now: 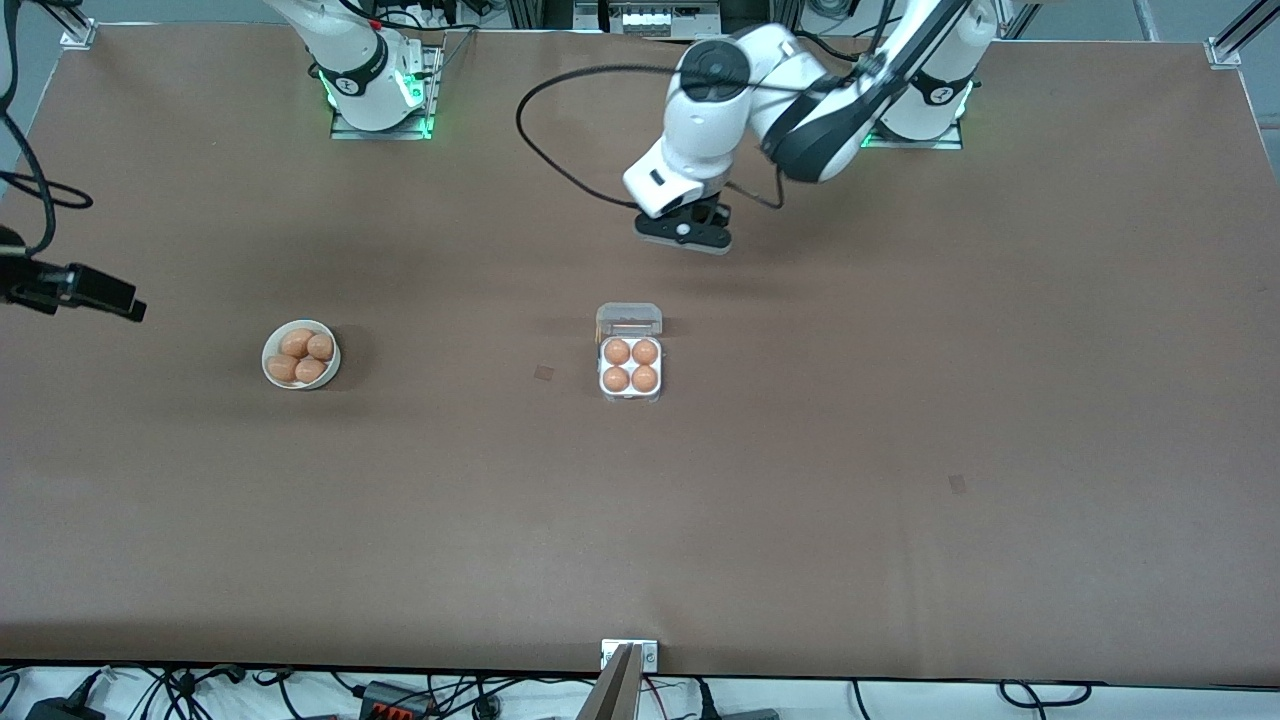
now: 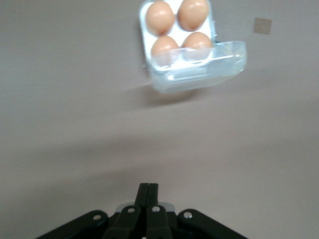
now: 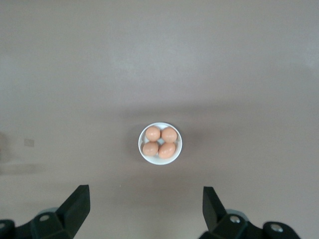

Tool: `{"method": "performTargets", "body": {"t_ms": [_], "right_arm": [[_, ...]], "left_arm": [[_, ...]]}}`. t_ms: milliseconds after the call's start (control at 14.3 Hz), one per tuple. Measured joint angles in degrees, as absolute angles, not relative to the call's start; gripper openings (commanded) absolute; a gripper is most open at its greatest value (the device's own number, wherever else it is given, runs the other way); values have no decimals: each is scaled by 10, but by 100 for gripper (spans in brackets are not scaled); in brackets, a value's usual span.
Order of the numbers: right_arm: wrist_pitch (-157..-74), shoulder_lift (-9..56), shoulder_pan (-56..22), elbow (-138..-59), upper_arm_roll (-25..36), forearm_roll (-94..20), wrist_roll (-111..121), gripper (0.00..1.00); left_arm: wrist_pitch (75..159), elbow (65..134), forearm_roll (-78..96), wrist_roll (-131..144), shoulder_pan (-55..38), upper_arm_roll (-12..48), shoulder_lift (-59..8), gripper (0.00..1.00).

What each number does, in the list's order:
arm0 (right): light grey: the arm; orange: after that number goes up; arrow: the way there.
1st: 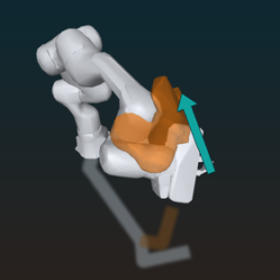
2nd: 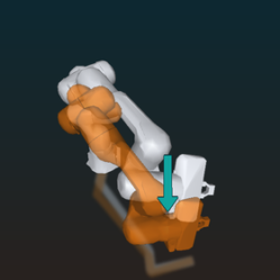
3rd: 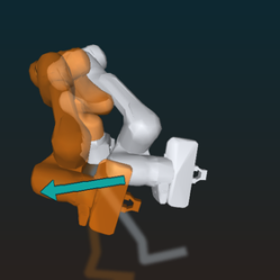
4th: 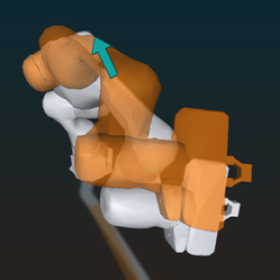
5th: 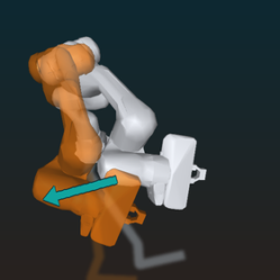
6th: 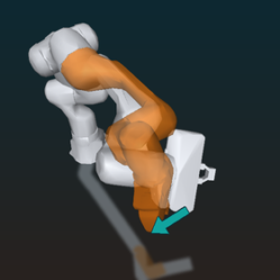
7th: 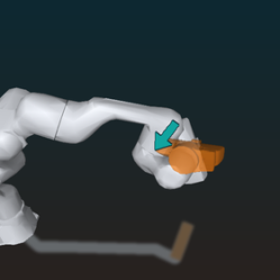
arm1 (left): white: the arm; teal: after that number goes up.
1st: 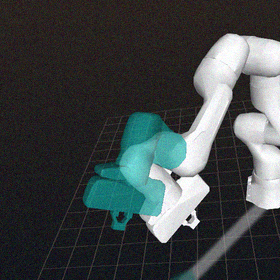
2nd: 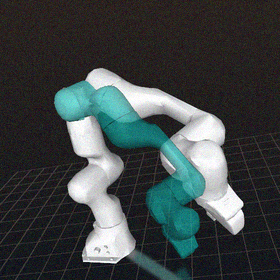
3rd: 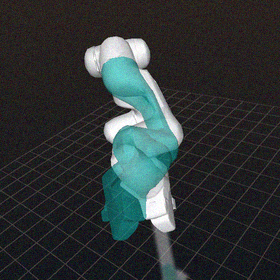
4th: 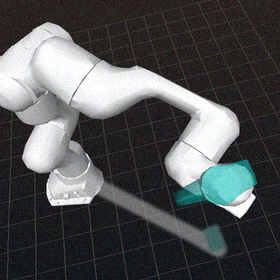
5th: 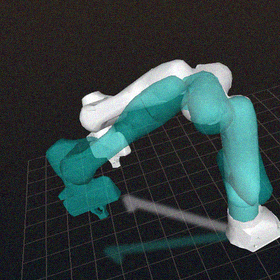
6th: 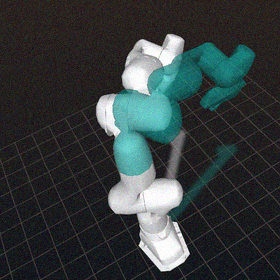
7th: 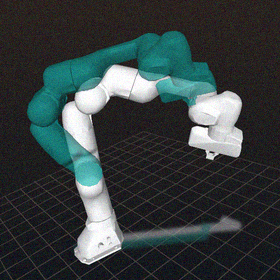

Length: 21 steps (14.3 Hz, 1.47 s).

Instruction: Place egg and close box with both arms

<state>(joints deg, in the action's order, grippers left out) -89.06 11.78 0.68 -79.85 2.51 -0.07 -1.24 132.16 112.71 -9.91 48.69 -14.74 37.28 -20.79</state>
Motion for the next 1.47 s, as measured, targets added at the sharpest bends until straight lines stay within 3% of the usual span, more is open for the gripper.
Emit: {"method": "performTargets", "body": {"t_ms": [210, 349, 1188, 1468], "right_arm": [[-951, 48, 7, -916, 25, 6, -12, 100], [-962, 20, 7, -952, 25, 7, -12, 100], [-975, 9, 7, -959, 24, 7, -12, 100], [-975, 7, 7, -959, 24, 7, -12, 100]], "left_arm": [[1378, 1125, -206, 556, -165, 372, -273, 1], [1384, 1114, -264, 592, -165, 371, -302, 1], [1386, 926, -410, 638, -165, 346, -435, 1], [1382, 913, -410, 638, -167, 347, -438, 1]]}}
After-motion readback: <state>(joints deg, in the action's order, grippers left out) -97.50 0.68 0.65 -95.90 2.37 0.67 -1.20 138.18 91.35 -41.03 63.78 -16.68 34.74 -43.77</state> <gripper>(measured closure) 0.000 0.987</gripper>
